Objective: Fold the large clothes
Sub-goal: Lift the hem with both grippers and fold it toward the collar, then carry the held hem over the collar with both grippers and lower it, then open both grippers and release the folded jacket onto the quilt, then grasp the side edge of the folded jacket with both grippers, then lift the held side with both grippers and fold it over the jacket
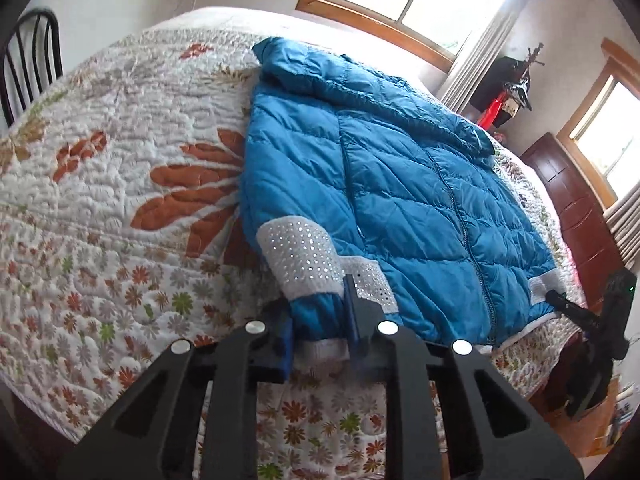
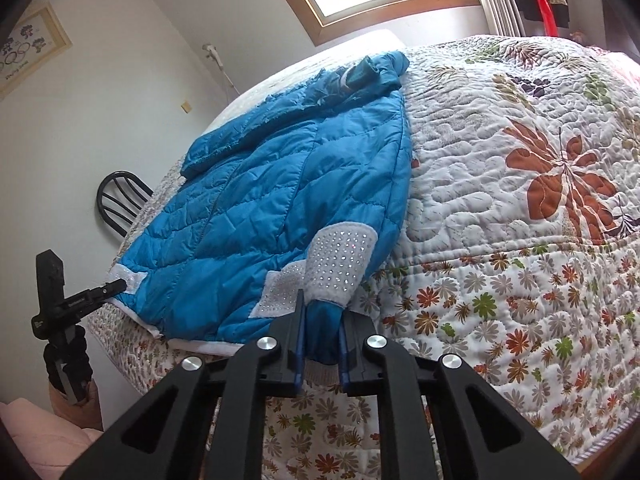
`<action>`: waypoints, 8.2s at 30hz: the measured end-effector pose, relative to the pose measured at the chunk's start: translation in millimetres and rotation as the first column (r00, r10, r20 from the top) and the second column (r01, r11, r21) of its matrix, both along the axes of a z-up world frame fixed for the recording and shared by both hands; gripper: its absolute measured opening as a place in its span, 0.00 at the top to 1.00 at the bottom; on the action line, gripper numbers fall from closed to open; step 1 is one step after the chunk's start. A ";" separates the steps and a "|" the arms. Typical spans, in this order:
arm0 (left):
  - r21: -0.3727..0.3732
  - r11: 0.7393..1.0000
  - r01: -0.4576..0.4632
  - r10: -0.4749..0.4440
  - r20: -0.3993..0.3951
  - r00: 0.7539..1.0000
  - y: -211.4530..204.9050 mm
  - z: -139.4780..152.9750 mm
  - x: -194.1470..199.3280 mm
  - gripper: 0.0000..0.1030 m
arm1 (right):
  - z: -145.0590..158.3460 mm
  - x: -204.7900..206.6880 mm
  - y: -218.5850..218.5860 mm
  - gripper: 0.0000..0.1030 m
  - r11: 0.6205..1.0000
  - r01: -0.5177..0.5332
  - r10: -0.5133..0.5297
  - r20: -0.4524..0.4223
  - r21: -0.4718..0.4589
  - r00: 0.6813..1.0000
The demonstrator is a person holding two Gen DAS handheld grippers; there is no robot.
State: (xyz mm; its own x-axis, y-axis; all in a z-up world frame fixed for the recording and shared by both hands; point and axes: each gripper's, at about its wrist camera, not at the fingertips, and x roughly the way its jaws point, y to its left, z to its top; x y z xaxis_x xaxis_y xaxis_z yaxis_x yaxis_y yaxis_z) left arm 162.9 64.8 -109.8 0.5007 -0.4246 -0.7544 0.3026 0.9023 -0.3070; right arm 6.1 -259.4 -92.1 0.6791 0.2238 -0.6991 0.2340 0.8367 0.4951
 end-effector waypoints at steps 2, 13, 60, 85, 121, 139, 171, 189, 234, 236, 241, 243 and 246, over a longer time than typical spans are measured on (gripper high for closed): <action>0.004 1.000 0.002 -0.002 0.002 1.000 1.1 0.5 0.4 0.82 | -1.1 0.4 0.3 0.88 1.000 0.001 -0.001 -0.006 0.000 1.000; -0.023 0.999 0.032 -0.031 0.053 0.998 6.2 22.5 1.1 0.84 | 31.0 5.3 -5.4 0.89 1.000 -0.022 0.021 0.085 0.011 0.996; -0.395 0.917 0.062 -0.119 -0.124 0.985 -20.8 56.1 341.2 0.28 | 19.4 292.7 -183.0 0.41 0.927 0.026 -0.026 -0.005 0.374 1.000; 0.170 0.981 0.091 -0.146 0.346 0.927 -99.9 107.7 280.2 0.90 | 98.7 300.4 -135.7 0.89 0.987 -0.030 0.044 0.087 -0.155 0.995; 0.149 0.974 -0.169 0.143 0.172 0.975 -118.3 96.1 396.7 0.54 | 51.1 393.9 -165.4 0.66 0.981 0.181 -0.186 -0.065 -0.064 0.980; 0.255 0.964 0.081 -0.114 0.120 0.986 -194.8 -1.9 288.9 0.37 | -23.4 375.8 -9.4 0.71 0.970 -0.149 0.128 -0.117 -0.193 0.985; 0.255 0.966 0.040 -0.081 0.156 0.984 -179.3 -13.4 243.3 0.28 | -29.4 330.5 24.8 0.76 0.958 -0.201 0.192 -0.062 -0.206 0.979; 0.159 0.986 -0.055 0.043 0.077 0.996 -57.3 59.6 297.5 0.11 | 54.1 277.9 -139.9 0.17 0.998 0.059 -0.058 0.036 -0.036 0.998; -0.297 0.945 0.140 -0.154 -0.024 0.988 -45.2 112.6 254.8 0.84 | 113.2 236.4 -102.8 0.81 0.977 -0.154 0.124 0.193 0.149 0.973; -0.299 0.943 0.147 -0.153 0.003 0.988 -21.7 124.4 223.3 0.83 | 127.5 208.0 -86.4 0.81 0.977 -0.174 0.145 0.218 0.122 0.965; -0.276 0.949 0.154 -0.148 0.042 0.988 21.7 134.1 142.9 0.83 | 132.6 151.8 -53.7 0.81 0.970 -0.207 0.174 0.229 0.128 0.958; -0.254 0.955 0.156 -0.151 0.039 0.988 34.6 124.5 119.6 0.82 | 123.4 137.3 -42.3 0.81 0.966 -0.216 0.182 0.217 0.144 0.959; -0.214 0.966 0.144 -0.148 -0.001 0.989 46.8 93.0 99.6 0.80 | 94.2 120.4 -30.7 0.81 0.964 -0.206 0.178 0.165 0.168 0.970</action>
State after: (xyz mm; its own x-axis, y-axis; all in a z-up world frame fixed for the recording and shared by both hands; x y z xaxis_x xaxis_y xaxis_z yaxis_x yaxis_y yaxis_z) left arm 262.5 111.7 -16.8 0.4093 -0.6434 -0.6469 0.4191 0.7624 -0.4931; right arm 126.5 -290.1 2.1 0.7028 0.4744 -0.5301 -0.0091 0.7511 0.6602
